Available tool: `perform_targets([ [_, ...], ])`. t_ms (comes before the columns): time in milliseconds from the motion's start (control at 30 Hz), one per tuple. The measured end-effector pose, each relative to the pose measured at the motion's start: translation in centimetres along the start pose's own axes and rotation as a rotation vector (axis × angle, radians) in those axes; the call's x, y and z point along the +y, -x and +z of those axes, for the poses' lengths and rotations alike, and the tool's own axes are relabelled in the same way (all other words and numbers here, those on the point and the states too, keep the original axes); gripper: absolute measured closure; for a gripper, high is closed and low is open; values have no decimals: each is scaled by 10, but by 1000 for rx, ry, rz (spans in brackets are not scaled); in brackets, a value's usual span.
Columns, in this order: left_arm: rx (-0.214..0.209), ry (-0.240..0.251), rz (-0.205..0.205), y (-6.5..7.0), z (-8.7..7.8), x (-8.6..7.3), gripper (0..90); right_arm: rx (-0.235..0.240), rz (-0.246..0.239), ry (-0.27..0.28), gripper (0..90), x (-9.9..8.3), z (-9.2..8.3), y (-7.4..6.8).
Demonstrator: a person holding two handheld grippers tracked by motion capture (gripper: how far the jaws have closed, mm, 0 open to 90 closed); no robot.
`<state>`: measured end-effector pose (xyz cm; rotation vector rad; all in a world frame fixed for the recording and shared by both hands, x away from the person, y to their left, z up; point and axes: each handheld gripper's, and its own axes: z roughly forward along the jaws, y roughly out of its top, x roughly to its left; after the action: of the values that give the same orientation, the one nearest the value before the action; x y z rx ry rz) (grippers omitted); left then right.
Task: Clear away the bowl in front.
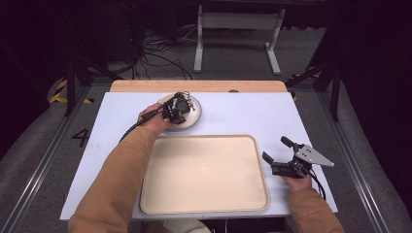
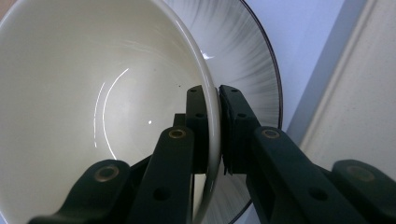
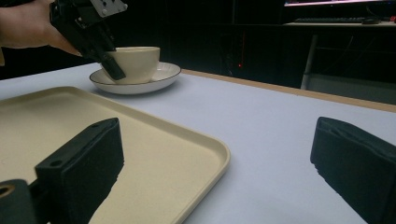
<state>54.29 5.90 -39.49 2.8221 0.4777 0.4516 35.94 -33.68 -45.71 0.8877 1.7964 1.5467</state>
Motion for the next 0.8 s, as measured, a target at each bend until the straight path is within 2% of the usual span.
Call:
perform_targets([
  [400,8,11,3,5,-22,3,835,1,-3,-3,31,0,0,0],
  [500,-9,12,21,8,-30,4,835,1,-2,-4,31,0,0,0],
  [633,-6,8,30,12,-34,4,835,0,-3,-5,31,0,0,0],
  [800,-34,17,29,15,-46,4,835,0,-3,-5,31,0,0,0],
])
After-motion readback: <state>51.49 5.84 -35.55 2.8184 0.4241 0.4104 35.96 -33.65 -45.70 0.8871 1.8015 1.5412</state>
